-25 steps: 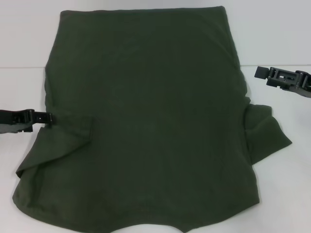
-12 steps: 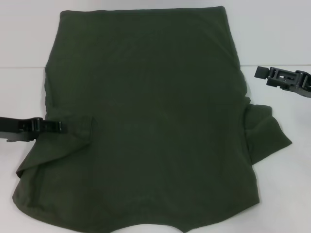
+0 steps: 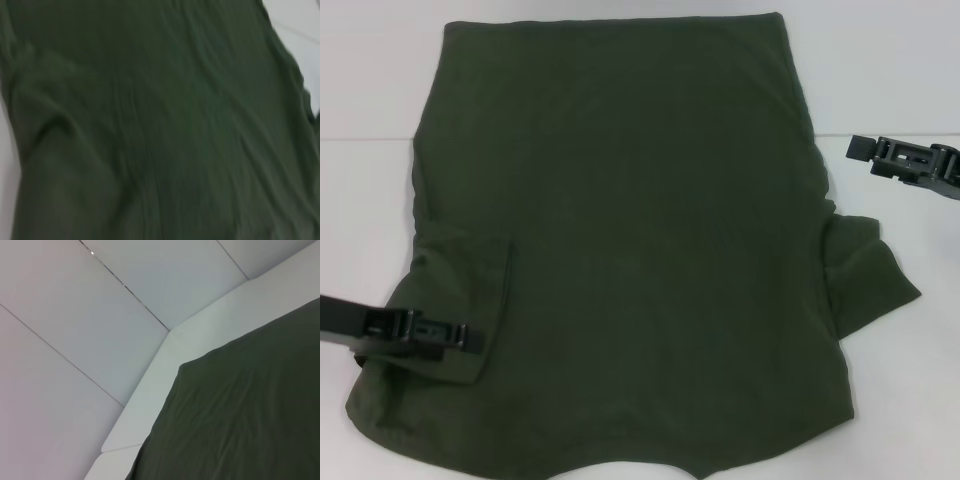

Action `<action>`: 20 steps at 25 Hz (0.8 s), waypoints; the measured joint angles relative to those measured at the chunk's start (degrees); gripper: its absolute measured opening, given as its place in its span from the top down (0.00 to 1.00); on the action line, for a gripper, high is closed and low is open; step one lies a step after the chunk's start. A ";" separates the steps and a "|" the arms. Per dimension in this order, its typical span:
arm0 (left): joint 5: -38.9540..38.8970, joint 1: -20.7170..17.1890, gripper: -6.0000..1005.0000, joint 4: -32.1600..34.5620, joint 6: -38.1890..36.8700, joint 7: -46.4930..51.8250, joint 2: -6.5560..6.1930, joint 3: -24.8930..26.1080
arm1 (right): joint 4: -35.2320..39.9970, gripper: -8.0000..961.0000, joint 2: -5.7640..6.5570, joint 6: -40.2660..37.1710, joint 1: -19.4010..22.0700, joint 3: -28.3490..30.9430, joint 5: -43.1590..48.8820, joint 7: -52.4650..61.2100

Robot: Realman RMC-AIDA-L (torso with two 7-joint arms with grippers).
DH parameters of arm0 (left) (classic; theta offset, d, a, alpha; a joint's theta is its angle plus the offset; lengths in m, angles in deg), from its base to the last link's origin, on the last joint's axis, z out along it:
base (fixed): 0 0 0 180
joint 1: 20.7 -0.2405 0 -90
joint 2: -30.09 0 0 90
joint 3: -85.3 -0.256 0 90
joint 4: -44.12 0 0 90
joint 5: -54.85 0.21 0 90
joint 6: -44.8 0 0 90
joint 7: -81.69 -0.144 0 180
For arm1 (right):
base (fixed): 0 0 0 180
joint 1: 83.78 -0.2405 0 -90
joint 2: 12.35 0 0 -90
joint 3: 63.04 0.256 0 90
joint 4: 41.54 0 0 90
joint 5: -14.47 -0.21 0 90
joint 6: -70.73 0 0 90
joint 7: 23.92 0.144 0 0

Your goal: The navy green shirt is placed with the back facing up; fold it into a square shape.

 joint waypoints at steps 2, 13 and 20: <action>-0.11 -0.74 0.19 1.05 -1.02 -0.57 0.14 0.33 | 0.00 0.15 0.13 0.00 -0.01 0.02 0.00 0.05; -9.60 -3.39 0.19 7.81 0.61 -22.36 6.45 4.77 | -0.02 0.16 6.52 -7.58 1.88 -0.87 3.57 4.61; -12.17 -2.50 0.19 7.08 5.84 -26.49 9.24 4.58 | 0.54 0.16 13.56 -13.59 2.33 -0.17 10.83 16.80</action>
